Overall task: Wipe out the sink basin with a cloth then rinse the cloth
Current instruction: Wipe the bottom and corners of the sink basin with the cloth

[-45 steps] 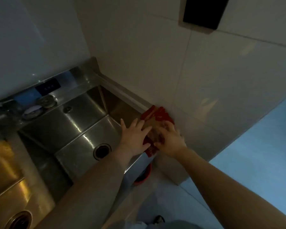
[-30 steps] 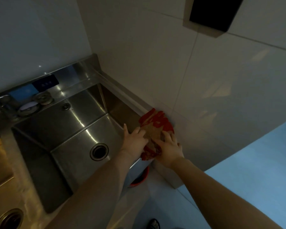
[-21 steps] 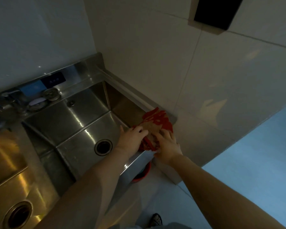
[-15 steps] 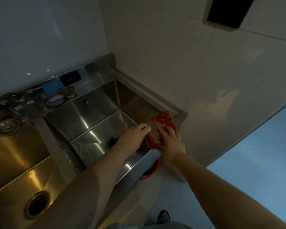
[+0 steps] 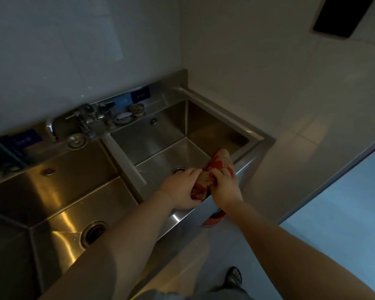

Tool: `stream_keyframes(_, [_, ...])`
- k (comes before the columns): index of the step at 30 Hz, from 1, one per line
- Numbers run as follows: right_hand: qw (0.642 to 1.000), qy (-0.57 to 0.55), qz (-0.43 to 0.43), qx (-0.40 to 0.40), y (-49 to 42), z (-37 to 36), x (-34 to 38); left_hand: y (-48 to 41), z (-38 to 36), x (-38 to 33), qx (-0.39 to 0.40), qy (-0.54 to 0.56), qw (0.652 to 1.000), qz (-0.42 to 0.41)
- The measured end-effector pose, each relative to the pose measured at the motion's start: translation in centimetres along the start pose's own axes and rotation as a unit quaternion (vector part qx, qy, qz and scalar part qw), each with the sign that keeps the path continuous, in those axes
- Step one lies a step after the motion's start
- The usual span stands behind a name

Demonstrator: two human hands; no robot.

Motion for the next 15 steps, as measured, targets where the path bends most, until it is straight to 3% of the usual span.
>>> stream_keyframes(5, [0.998,-0.028,0.054,-0.012,3.0,-1.4,2.6,3.2,-0.1,1.3,-0.017,-0.056,0.998,0.029])
stream_keyframes(8, [0.996,-0.012,0.085,0.013,4.0,-2.1,3.0,5.0,0.7,2.1,-0.044,-0.034,0.997,0.047])
stream_keyframes(15, [0.994,0.06,0.034,0.082,3.4,-3.7,2.2,7.7,3.1,2.6,-0.112,0.018,0.992,0.046])
Point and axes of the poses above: each hand's wrist, its own y-axis away from the middle knuckle, its own z-axis out of the back of the hand, x = y × z, the point moved 6 cm from there along -y, towards the middle knuckle, and after that the axes turned 3 degrees about y, right-handed, at the moved point
